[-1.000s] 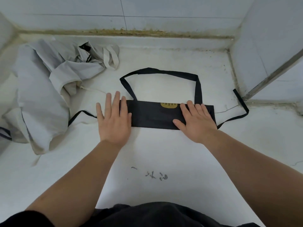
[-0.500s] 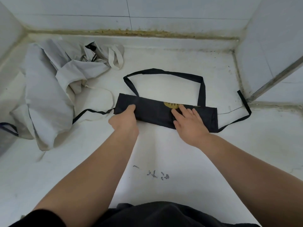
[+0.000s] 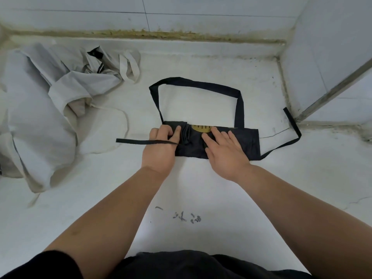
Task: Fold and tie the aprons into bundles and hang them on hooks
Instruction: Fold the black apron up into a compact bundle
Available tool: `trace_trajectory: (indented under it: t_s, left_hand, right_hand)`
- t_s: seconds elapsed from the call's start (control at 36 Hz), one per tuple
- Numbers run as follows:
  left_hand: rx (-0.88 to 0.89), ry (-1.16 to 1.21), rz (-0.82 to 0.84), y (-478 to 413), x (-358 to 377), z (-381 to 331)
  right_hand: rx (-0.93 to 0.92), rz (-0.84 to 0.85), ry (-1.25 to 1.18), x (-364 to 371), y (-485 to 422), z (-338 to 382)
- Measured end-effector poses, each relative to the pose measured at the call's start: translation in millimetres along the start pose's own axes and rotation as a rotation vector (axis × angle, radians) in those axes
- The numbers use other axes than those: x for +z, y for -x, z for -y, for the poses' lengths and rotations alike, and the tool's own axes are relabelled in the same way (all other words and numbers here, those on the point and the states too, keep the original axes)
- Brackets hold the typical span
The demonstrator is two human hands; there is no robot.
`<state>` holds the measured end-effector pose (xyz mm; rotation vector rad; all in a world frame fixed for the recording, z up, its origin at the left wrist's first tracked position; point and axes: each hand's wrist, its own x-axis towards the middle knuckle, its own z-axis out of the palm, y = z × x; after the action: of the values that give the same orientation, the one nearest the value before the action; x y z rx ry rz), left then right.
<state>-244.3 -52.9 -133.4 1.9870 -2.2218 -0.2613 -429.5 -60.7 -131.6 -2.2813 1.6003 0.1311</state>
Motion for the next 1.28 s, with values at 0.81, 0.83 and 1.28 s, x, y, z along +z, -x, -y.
trace_trajectory:
  t_s: [0.81, 0.83, 1.28]
  left_hand:
    - [0.035, -0.096, 0.254, 12.2, -10.9, -11.0]
    - [0.037, -0.075, 0.26, 12.3, -11.3, -9.6]
    - [0.118, 0.201, 0.002, -2.2, -5.6, -6.2]
  right_hand:
    - [1.158, -0.547, -1.749, -30.1, 19.8, -9.5]
    - [1.118, -0.528, -1.872, -33.7, 19.4, -8.6]
    - [0.196, -0.296, -0.202, -7.3, -8.6, 14.4]
